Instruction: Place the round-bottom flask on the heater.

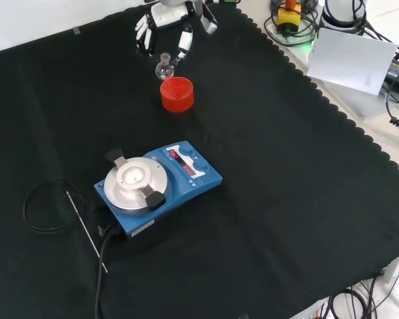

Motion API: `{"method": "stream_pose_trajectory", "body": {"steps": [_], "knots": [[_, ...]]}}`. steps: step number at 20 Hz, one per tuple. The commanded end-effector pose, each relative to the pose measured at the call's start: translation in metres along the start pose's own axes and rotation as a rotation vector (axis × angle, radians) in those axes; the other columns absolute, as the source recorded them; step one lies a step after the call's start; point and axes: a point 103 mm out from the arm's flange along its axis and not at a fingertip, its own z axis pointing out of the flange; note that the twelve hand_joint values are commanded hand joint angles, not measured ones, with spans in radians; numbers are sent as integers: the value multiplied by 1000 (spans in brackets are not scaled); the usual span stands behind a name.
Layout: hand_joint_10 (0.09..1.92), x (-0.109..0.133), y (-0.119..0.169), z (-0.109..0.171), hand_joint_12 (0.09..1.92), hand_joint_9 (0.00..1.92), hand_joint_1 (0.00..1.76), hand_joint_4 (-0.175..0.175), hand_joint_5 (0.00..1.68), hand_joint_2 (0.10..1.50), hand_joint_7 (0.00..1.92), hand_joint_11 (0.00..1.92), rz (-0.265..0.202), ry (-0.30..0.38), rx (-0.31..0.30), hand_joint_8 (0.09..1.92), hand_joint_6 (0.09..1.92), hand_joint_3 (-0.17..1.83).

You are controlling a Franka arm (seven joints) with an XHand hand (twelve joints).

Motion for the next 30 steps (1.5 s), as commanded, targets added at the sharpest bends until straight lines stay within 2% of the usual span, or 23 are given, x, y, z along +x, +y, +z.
{"method": "stream_pose_trajectory", "body": {"steps": [1,14,30], "knots": [[565,86,25,-64,1293,796,1107,165,1180,660,615,519,-116,-56,37,689,871,735],[563,158,48,-81,1292,794,1106,174,1181,657,598,521,-222,-61,55,685,871,738],[562,214,63,-66,1292,792,1107,175,1183,654,595,522,-324,-62,83,688,870,742]]}}
